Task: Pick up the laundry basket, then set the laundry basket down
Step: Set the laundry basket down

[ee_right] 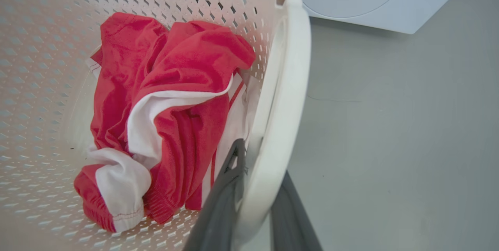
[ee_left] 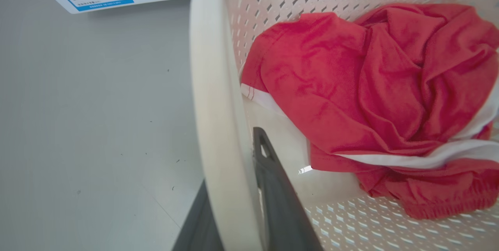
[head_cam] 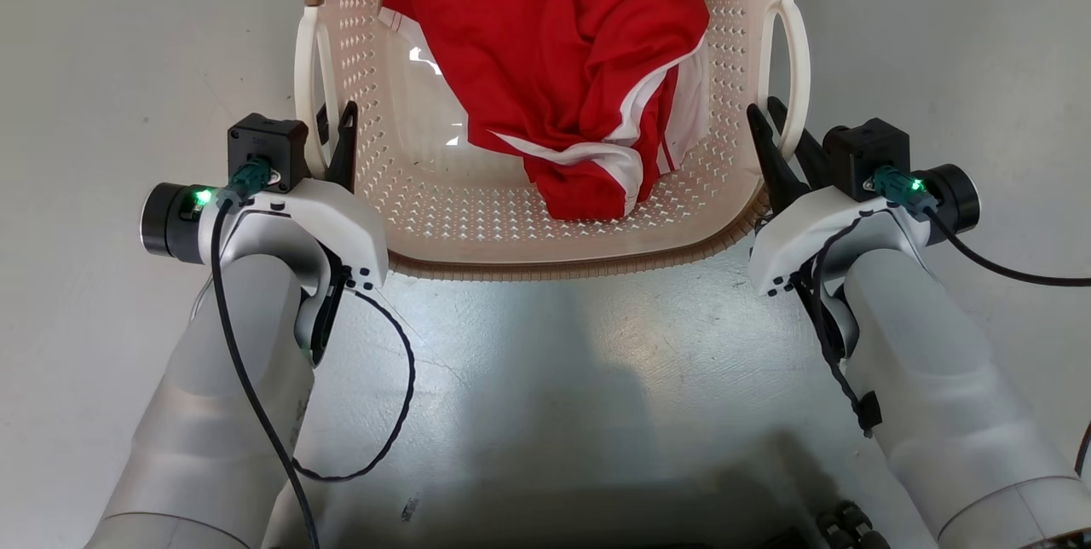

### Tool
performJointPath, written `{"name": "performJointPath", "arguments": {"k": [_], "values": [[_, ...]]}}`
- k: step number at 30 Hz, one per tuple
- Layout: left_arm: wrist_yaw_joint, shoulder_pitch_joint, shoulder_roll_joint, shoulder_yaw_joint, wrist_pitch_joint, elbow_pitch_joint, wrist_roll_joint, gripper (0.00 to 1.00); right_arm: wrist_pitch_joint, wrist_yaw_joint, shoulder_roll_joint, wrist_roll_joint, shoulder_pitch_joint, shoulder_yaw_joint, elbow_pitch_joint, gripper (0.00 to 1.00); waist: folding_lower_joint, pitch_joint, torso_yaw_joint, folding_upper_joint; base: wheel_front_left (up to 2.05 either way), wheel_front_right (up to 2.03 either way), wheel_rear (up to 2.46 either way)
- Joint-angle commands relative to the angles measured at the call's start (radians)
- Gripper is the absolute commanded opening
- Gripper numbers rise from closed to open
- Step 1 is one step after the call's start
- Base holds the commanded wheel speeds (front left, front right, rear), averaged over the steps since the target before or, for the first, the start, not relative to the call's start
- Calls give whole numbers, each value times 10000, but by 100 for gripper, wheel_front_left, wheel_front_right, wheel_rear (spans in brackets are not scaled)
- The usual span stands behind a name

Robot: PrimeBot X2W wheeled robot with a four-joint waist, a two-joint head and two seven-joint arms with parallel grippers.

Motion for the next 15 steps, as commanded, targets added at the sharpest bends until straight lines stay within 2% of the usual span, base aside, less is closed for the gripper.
{"name": "performJointPath", "arguments": {"k": [1,15], "values": [[-328,-69,112,150,-137,-170,229,0,-66,163,258,-82,467,258,-145,0,0,8,9,0,0,0,0],[-494,-110,-45,569,-137,-23,659,0,-66,163,258,-181,392,125,-12,0,0,122,26,0,0,0,0]]}}
